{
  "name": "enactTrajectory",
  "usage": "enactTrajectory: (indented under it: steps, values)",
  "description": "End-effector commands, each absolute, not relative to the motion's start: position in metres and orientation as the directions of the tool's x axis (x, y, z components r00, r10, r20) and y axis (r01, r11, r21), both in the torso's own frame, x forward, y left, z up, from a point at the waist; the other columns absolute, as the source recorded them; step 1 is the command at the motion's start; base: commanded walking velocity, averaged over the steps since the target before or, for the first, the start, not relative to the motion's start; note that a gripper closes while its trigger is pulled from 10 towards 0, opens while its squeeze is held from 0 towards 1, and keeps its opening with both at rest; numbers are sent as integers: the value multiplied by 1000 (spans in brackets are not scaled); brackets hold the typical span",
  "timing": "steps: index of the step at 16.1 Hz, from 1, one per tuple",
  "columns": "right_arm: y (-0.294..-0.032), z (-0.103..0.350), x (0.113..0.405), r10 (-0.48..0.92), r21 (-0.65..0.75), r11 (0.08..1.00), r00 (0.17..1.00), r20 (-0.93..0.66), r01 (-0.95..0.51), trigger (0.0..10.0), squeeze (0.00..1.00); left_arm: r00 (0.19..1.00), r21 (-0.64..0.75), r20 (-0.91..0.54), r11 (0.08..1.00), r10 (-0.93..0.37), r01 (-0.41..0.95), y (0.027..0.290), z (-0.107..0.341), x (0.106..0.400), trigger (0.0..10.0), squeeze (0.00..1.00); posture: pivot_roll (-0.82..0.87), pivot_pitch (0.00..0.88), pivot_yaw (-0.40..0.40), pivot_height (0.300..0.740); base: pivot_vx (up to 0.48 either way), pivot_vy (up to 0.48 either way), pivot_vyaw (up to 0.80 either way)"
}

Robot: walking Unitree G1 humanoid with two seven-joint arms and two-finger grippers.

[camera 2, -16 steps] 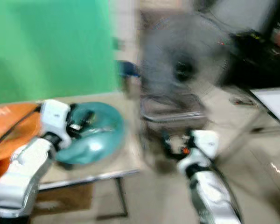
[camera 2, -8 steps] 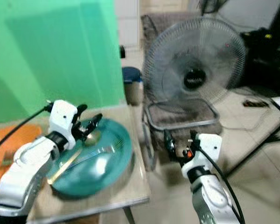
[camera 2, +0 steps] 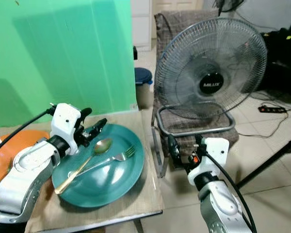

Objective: Setting the table

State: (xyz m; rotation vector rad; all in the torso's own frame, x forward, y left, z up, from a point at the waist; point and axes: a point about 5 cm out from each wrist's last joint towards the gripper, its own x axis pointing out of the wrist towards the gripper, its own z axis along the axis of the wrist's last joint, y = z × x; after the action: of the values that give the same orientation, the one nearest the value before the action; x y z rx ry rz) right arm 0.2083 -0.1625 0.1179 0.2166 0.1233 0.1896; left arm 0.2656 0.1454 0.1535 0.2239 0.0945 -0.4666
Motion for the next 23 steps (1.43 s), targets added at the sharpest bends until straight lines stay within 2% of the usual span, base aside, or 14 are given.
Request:
enactTrajectory:
  steps: [1,6,7,9,12,13,14,16,18,20,21,22,23]
  values:
    - [-164,122,208,214,227,956,972,-95,-188,10000,0,894,191,-134,874,-428,447,145,156,265,10000,0,-79,0,27,740,0,-480,0]
    - [-161,123,208,289,194,945,949,-129,-262,10000,0,892,190,-159,874,-423,448,156,158,267,10000,0,-71,0,8,740,0,-64,0]
    - [-160,124,208,314,177,941,939,-142,-288,10000,0,886,167,-162,872,-435,459,163,163,270,10000,1000,-68,0,1,740,0,0,0]
    - [-159,126,208,343,166,933,927,-154,-318,10000,0,874,166,-170,861,-455,480,171,169,273,10000,1000,-63,0,-2,740,0,0,0]
    - [-155,130,208,419,122,908,882,-213,-402,10000,0,760,238,-293,726,-580,645,180,179,273,10000,1000,-50,0,-16,740,0,0,0]
    - [-153,130,207,454,103,891,855,-251,-443,10000,0,686,230,-351,652,-638,723,182,180,272,10000,125,-44,0,-26,740,0,0,0]
    - [-151,131,206,484,92,874,834,-267,-478,10000,0,608,230,-408,568,-681,790,184,179,269,10000,0,-42,0,-31,740,0,0,0]
    - [-154,131,203,517,76,852,806,-288,-519,10000,0,457,194,-493,418,-741,887,188,182,275,10000,0,-35,0,-43,740,0,0,0]
    - [-152,133,201,550,83,829,779,-302,-553,10000,0,353,144,-564,332,-747,932,195,183,280,10000,0,-34,0,-49,740,0,0,0]
    - [-150,133,200,569,78,813,759,-316,-577,10000,0,300,121,-603,287,-739,950,199,181,284,10000,0,-35,0,-47,740,0,0,0]
    - [-149,134,198,583,73,801,745,-324,-594,10000,0,251,107,-637,239,-729,965,201,179,288,10000,1000,-39,0,-48,740,0,0,0]
    - [-149,135,196,590,73,794,737,-329,-603,10000,0,202,97,-662,184,-722,978,200,178,291,10000,1000,-39,0,-48,740,0,0,0]
    - [-148,135,195,594,74,790,730,-336,-609,10000,0,175,84,-677,162,-715,983,200,177,291,10000,937,-48,0,-41,740,0,0,0]
